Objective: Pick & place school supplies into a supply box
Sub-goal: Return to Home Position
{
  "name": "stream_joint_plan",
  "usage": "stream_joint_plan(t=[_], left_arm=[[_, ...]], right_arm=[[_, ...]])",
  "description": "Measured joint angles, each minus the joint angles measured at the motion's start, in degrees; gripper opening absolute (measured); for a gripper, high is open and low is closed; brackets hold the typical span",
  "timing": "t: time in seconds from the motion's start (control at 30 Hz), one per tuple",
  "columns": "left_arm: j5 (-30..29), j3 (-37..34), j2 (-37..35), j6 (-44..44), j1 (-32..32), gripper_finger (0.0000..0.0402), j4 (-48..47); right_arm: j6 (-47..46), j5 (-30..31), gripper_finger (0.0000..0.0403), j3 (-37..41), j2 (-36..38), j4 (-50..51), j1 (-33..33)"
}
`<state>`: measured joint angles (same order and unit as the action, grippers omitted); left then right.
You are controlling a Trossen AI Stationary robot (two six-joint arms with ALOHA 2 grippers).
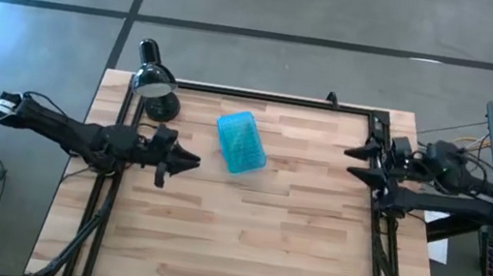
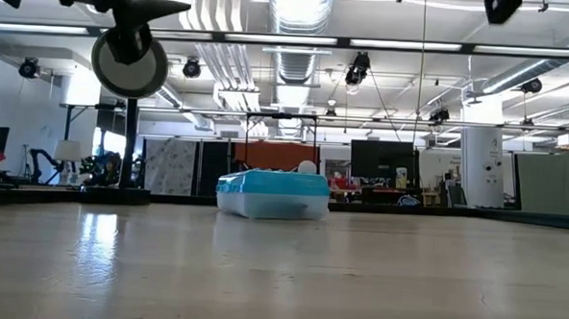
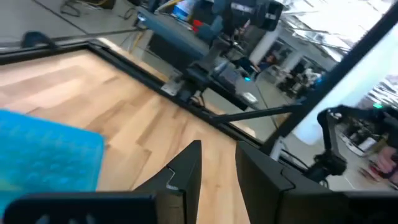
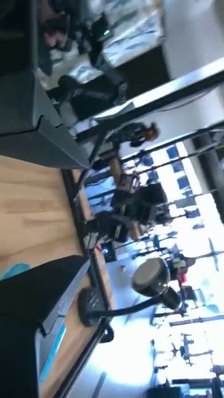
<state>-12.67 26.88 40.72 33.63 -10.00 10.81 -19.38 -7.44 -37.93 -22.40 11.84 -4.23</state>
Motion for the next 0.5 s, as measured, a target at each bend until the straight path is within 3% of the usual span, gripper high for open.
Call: stream_joint_plan(t=[0.23,0.5], left_arm=[[-2.77,-5.77,-6.26,0.52,-0.02,0.0083,1.57],[-2.84,-10.20,-13.48,0.17,0.00,0.0083,3.32]], right_arm=[[-4.00,0.79,0.0231,14.64,12.09,-9.47,1.34],[-3.28,1.96,0.0231,21.69,19.63,-8.65,1.36]])
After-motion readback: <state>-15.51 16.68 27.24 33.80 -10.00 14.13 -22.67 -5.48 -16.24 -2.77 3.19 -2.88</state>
